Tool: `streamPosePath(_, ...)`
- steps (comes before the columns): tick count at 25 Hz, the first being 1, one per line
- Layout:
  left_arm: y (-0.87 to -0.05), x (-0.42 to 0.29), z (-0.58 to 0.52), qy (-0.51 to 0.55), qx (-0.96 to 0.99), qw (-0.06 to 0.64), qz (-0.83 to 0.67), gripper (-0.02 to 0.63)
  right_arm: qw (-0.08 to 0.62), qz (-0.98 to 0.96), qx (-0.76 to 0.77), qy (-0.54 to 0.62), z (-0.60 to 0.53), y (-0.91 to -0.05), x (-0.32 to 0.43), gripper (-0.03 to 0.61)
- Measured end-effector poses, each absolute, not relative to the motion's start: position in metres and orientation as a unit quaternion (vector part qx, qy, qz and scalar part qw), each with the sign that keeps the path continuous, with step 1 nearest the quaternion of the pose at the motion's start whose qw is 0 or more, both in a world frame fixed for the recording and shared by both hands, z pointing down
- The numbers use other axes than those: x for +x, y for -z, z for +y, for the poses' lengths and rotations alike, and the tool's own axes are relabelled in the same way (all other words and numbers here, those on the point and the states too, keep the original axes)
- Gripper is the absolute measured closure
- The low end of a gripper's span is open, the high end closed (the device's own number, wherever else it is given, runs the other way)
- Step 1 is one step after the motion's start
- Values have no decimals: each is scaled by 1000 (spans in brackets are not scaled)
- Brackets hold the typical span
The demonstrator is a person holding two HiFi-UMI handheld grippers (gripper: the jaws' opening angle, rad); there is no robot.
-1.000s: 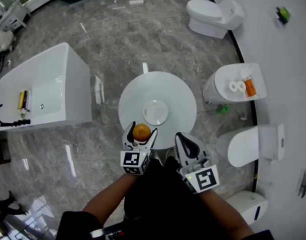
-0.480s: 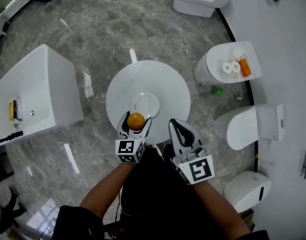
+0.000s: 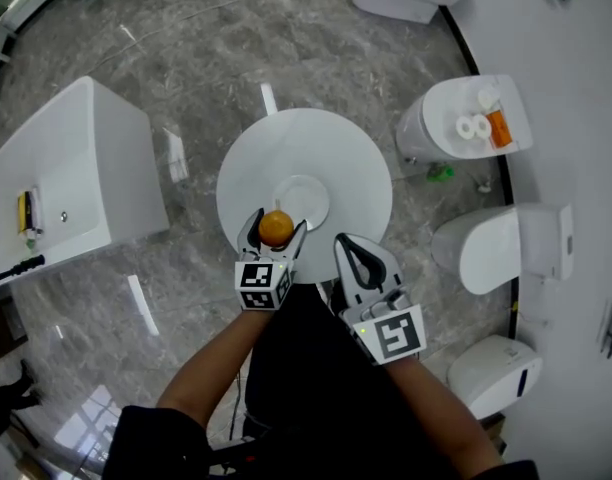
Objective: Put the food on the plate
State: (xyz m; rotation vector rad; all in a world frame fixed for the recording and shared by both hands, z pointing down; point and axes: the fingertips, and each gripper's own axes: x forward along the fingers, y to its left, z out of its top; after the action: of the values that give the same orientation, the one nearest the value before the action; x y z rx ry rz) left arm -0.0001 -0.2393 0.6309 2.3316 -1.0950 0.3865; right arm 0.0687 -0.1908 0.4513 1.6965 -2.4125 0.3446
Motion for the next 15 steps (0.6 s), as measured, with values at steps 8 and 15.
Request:
streamPosePath(8,-655,-15,-257,-149,837,290,-440,224,91,-808,568,-124,-189,-465,71,574)
streamPosePath(15,-666,-8,-260,-171,846,264,-431,224,91,-805,571,-135,-178,-468,71,574)
